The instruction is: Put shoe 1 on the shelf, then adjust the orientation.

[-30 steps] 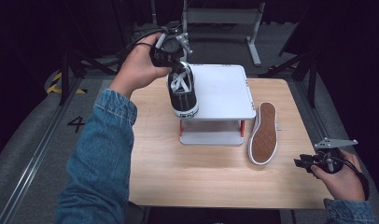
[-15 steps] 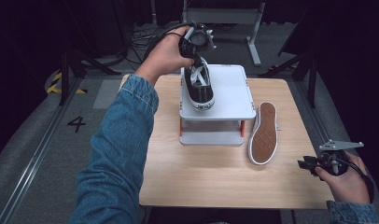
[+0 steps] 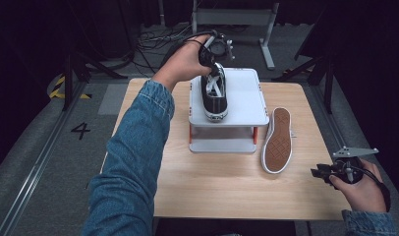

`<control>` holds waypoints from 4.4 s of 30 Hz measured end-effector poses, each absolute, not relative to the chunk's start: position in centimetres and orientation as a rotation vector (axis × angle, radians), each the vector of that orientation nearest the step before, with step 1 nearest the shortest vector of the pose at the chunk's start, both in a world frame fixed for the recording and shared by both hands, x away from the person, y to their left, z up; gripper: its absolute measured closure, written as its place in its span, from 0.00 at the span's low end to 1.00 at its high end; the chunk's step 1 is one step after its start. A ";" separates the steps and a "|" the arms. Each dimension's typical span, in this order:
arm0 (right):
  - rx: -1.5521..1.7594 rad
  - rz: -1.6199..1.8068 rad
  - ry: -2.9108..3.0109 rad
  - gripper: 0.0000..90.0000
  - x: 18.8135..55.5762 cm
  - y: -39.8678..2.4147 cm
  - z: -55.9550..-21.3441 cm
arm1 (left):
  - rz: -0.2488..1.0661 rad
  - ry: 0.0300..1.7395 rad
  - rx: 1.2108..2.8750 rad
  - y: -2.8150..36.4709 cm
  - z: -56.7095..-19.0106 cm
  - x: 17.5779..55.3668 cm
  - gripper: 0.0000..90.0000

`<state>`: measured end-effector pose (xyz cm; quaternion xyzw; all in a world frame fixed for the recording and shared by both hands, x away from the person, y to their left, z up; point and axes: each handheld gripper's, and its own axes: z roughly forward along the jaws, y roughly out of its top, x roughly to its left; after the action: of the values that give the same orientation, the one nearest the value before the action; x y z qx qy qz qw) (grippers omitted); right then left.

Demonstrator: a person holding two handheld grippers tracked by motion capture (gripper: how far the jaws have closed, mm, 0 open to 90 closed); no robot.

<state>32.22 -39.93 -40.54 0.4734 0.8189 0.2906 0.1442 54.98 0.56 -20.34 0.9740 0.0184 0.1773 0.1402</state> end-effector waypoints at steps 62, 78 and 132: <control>1.266 0.940 2.300 0.98 40.6 -34.9 -39.5 | 0.235 1.268 2.599 20.6 -41.9 39.2 0.19; 1.406 0.731 2.342 1.00 41.3 -37.0 -43.9 | 0.212 1.254 2.573 20.3 -42.5 40.0 0.19; 1.590 0.771 2.158 0.98 37.2 -44.3 -43.4 | 0.192 1.059 2.609 16.8 -42.5 41.8 0.19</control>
<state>37.18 -44.26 -43.37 0.5613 0.7617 0.2721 0.1754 41.84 16.82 -42.50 0.9126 0.3705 0.0671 0.1591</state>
